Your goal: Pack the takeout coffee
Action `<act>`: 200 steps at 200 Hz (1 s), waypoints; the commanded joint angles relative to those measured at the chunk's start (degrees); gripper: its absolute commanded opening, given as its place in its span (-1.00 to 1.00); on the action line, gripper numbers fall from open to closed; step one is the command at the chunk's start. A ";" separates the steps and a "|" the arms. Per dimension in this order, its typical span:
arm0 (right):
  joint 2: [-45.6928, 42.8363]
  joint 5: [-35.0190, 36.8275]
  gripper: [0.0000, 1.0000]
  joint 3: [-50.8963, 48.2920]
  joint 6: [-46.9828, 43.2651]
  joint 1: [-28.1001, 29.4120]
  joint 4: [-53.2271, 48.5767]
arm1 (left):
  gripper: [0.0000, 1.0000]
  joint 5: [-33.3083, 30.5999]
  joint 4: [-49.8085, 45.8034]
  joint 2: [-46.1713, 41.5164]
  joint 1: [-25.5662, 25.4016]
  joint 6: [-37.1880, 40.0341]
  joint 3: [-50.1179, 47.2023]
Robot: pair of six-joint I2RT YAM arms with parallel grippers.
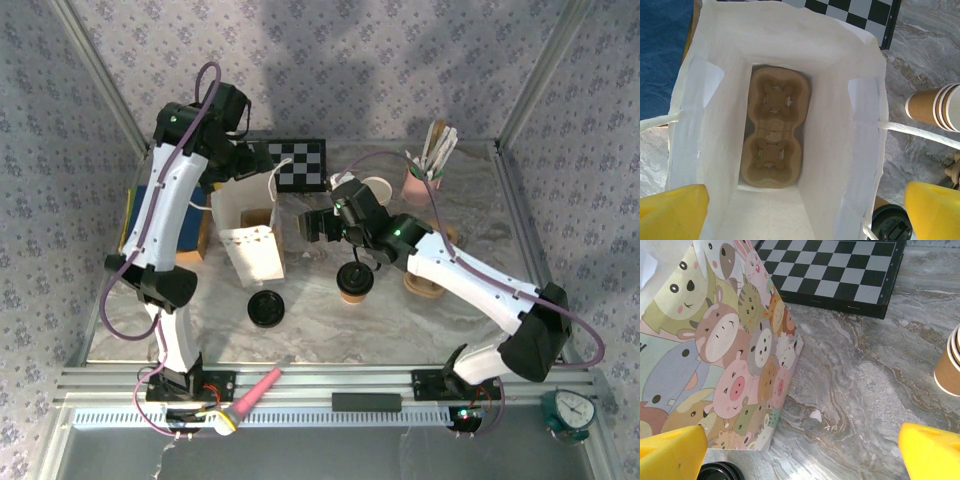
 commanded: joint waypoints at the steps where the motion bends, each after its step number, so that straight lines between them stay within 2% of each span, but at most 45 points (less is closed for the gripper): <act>1: -1.68 2.12 1.00 3.00 0.47 0.09 -2.48 | 0.99 -1.82 -7.16 -4.27 -0.47 1.58 1.97; 76: -4.84 5.01 1.00 6.88 1.18 -2.58 -10.26 | 1.00 -0.85 2.78 -12.00 -4.25 5.46 -1.29; 111: -7.45 6.10 1.00 8.88 2.17 -5.28 -16.68 | 1.00 -0.12 15.94 -19.40 -8.35 6.47 -11.30; 155: -11.09 6.21 1.00 9.82 5.75 -9.22 -26.54 | 1.00 -0.55 32.85 -27.09 -16.13 6.64 -26.89; 180: -13.03 3.98 1.00 9.26 7.78 -11.58 -32.01 | 0.99 -0.95 38.09 -28.79 -19.70 6.94 -33.50; 200: -14.44 -0.52 1.00 7.81 8.85 -14.54 -34.39 | 0.99 0.65 41.69 -29.36 -21.38 6.72 -37.53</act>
